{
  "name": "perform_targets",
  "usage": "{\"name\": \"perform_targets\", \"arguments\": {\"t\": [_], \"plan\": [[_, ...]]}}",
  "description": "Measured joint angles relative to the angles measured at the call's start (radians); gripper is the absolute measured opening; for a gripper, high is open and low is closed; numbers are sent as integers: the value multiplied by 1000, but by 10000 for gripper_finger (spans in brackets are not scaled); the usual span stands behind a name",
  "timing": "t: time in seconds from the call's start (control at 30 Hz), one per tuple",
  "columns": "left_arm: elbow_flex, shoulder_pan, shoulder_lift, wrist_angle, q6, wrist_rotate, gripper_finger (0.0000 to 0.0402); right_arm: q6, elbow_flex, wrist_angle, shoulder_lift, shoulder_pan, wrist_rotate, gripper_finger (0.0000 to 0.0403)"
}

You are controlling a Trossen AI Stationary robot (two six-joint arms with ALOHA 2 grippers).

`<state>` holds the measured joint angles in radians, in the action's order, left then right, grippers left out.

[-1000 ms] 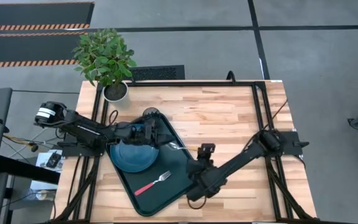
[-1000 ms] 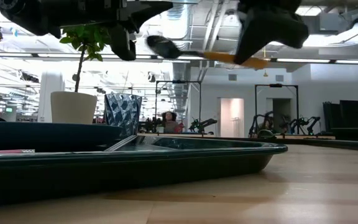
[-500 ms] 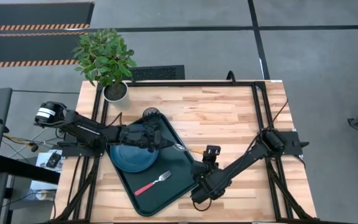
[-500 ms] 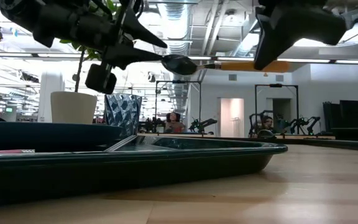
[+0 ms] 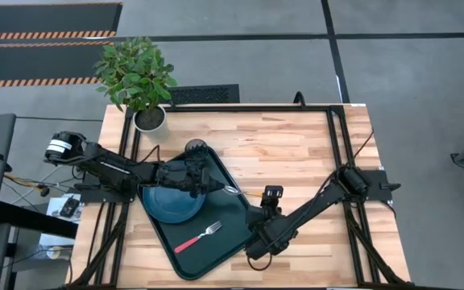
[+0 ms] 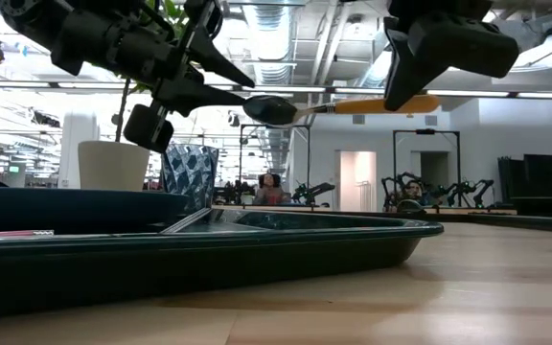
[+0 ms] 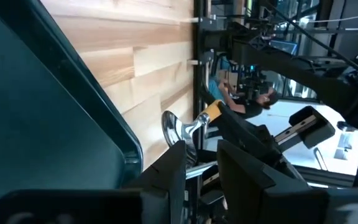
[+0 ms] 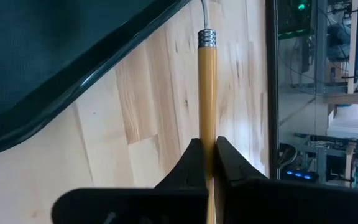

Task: Pick and place plate/cup/fork/spoon on tray
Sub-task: Put the yellow spoon on the black tray on the right of the pink fork

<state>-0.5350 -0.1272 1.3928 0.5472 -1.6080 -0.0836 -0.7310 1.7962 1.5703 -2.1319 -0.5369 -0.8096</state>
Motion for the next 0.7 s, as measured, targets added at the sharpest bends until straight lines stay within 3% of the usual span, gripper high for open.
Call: {"name": "perform_targets", "arguments": {"t": [0.47,0.7], "plan": [[1,10,1,-15,17,44,86,-24,-28,1,2,-30,23,3],[1,16,1,-16,17,-1,86,-48,-74,1,2,-35,22,4]]}}
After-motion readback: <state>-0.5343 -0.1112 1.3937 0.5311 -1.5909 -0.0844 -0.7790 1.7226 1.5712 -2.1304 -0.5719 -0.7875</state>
